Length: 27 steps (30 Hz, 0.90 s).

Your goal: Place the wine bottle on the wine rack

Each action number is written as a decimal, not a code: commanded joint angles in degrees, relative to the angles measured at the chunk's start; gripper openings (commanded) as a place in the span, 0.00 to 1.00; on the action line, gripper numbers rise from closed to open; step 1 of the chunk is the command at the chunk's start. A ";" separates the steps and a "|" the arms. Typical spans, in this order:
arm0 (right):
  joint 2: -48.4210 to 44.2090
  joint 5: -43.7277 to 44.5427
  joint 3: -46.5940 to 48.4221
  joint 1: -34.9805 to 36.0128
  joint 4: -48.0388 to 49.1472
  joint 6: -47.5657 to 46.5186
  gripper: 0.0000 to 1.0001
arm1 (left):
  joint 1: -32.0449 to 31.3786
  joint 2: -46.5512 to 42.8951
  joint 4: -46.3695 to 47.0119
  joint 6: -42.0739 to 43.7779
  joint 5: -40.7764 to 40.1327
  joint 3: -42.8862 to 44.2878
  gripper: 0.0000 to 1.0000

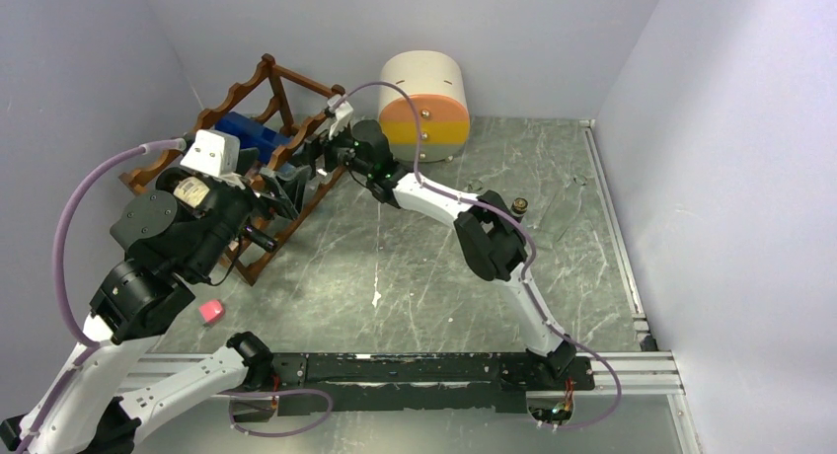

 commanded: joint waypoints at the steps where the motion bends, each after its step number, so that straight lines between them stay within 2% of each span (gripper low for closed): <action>1: -6.11 0.31 -2.41 -0.20 4.24 -1.13 0.96 | 0.13 -0.64 -0.38 0.08 -0.42 0.80 0.98; 9: -12.44 0.76 -9.92 -0.57 5.99 -0.44 0.95 | 0.13 -1.06 -1.91 -0.45 -0.02 1.21 0.98; 16: -25.53 7.76 -19.71 -0.76 -0.89 -1.19 0.88 | 0.14 -1.11 -4.07 -0.60 -1.35 1.16 0.98; 27: -51.56 30.62 -33.30 -1.42 -32.81 -4.54 0.86 | 0.14 -5.02 1.19 -2.25 -0.33 -7.81 0.98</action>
